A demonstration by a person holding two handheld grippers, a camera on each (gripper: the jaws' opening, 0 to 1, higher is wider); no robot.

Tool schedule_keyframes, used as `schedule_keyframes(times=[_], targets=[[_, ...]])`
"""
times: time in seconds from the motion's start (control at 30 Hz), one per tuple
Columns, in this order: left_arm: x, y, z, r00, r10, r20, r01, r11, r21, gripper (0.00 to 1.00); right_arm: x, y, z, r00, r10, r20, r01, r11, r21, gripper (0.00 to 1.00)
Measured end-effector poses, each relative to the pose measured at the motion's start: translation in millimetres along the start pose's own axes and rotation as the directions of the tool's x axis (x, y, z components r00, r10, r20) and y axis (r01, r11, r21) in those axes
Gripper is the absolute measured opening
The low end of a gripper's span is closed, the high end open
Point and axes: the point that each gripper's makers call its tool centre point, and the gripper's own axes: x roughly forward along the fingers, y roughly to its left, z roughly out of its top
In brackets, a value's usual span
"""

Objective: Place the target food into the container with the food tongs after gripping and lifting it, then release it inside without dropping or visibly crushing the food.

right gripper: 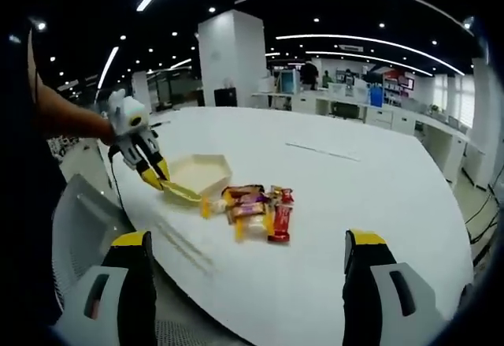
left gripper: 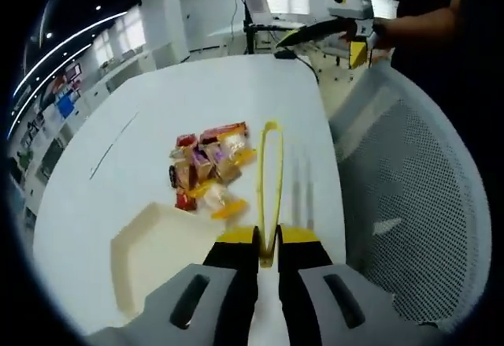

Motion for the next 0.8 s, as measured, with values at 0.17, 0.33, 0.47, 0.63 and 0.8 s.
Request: schedule_keyframes(times=[0.17, 0.33, 0.47, 0.63, 0.8], targets=[[-32, 2.9, 25.9, 0.999, -0.014, 0.037, 0.013, 1.000, 0.019, 0.03, 4, 14, 28.3, 0.995, 0.087, 0.039, -0.087, 0.996, -0.008, 0.90], [-69, 4.8, 65.6, 0.995, -0.038, 0.096, 0.032, 0.998, 0.058, 0.03, 13, 34, 62.9, 0.977, 0.202, 0.066, -0.200, 0.979, -0.041, 0.82], [-89, 12.3, 85.1, 0.994, -0.029, 0.109, 0.020, 0.996, 0.083, 0.03, 19, 46, 88.1, 0.963, 0.254, 0.093, -0.248, 0.966, -0.078, 0.78], [-114, 13.0, 123.4, 0.984, -0.051, 0.169, 0.035, 0.995, 0.096, 0.03, 31, 65, 141.4, 0.908, 0.361, 0.214, -0.352, 0.933, -0.080, 0.69], [-126, 8.5, 149.6, 0.972, -0.085, 0.218, 0.066, 0.994, 0.092, 0.03, 29, 91, 182.5, 0.818, 0.483, 0.311, -0.485, 0.871, -0.079, 0.45]])
